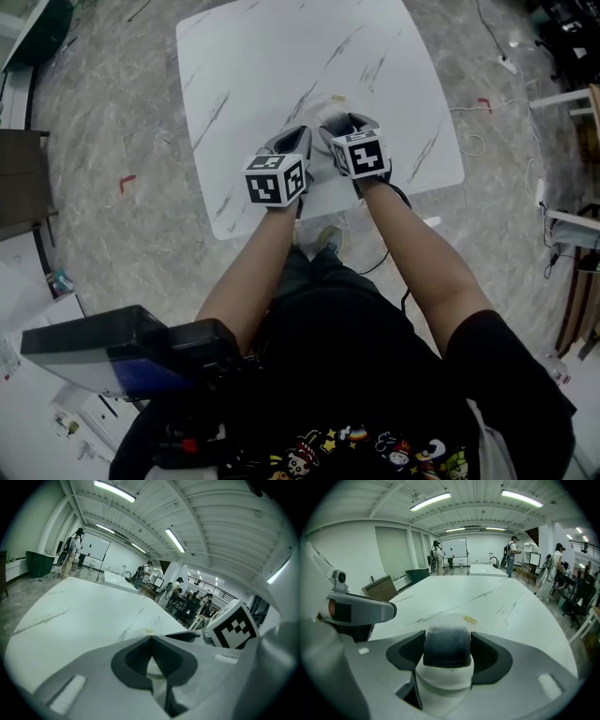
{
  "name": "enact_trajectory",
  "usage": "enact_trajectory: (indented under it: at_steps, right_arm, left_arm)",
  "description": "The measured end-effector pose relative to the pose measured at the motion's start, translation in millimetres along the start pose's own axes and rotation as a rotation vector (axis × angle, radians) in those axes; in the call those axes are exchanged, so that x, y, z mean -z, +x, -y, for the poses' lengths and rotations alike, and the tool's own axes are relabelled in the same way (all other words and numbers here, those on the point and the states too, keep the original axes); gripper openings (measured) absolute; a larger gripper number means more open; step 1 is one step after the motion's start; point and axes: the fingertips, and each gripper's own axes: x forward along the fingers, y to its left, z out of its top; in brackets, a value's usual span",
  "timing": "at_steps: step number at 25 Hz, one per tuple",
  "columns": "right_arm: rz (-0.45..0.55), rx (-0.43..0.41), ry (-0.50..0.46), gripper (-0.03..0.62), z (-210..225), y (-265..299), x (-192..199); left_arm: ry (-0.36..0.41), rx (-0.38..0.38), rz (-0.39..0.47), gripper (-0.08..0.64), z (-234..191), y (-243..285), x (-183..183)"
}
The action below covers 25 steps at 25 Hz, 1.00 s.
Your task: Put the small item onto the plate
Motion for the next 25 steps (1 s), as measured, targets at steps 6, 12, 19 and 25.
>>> enact_trajectory:
  at_steps: [6,12,19,25]
  right_arm:
    - [-0.039,0.013,-0.057,0.327,0.7,7.5,4.8]
    - [-0.053,0.014,-0.071,0.327,-1.6,16.1,13.0]
    - [-0.056,0.024,-0.071,0.327,3.9,21.0,12.1]
    - [-0.053,0.024,-0.051,0.327,5.4,23.7,13.6]
  left_arm:
    - [-0.009,-0.002,0.000,0.001,-4.9,1.3,-3.6]
    - [-0.024,-0.003,0.006,0.001,-11.9,1.5,-4.0]
    - [-0.033,-0.005,-0.003,0.001,-14.8,3.0,0.7]
    - [-0.046,0.004,0.000,0.001,-13.7,3.6,3.5]
